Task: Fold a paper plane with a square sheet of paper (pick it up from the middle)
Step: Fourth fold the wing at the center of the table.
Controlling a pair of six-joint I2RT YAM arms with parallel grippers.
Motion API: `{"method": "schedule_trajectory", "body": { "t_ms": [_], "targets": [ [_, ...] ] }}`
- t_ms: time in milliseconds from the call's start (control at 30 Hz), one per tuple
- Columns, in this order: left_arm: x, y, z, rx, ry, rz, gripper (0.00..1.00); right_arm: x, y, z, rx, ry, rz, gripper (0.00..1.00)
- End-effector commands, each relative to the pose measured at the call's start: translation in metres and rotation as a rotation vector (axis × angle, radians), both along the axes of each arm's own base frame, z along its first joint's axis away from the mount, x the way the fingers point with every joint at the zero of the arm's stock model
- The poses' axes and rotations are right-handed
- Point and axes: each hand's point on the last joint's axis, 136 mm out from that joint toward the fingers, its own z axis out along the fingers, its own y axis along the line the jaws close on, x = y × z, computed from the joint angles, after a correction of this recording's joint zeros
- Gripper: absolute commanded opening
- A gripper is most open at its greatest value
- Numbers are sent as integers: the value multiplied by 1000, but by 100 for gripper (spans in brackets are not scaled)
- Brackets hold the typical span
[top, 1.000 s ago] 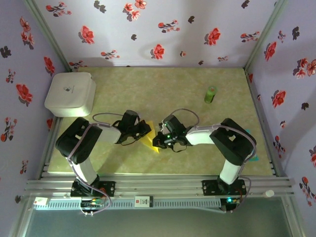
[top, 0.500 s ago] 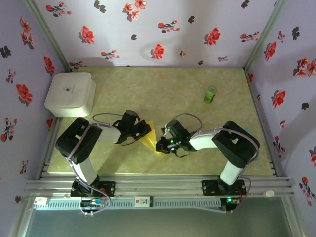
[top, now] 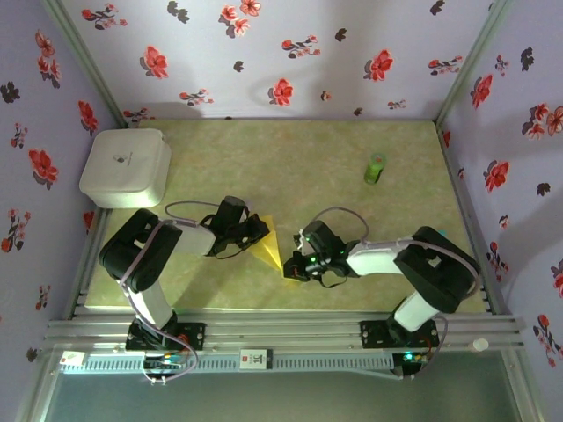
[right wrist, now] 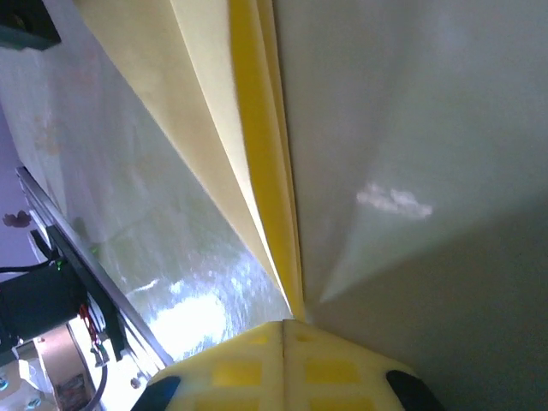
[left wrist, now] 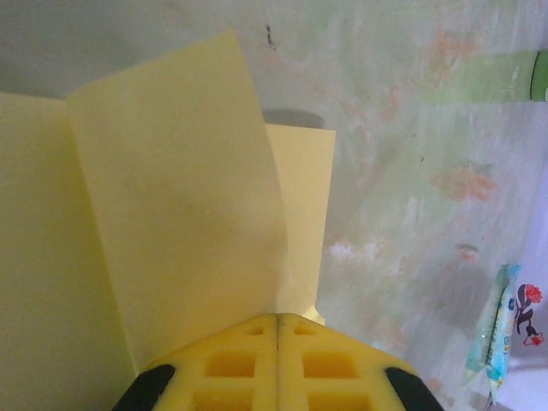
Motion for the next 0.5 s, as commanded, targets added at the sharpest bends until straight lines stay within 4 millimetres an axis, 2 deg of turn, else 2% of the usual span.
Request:
{"method": "schedule_trajectory", "body": {
  "t_ms": [0, 100, 233, 333, 467],
  "targets": [
    [-16, 30, -32, 117, 87, 52, 0, 9, 9, 36, 53, -64, 7, 5],
    [-16, 30, -33, 118, 85, 57, 0, 29, 10, 41, 18, -100, -21, 5],
    [-16, 30, -33, 120, 87, 51, 0, 50, 28, 37, 36, -63, -52, 6],
    [-17, 30, -35, 120, 90, 52, 0, 62, 40, 33, 44, -51, -71, 6],
    [-17, 30, -35, 113, 87, 55, 0, 71, 44, 21, 20, -34, -91, 6]
  ]
}}
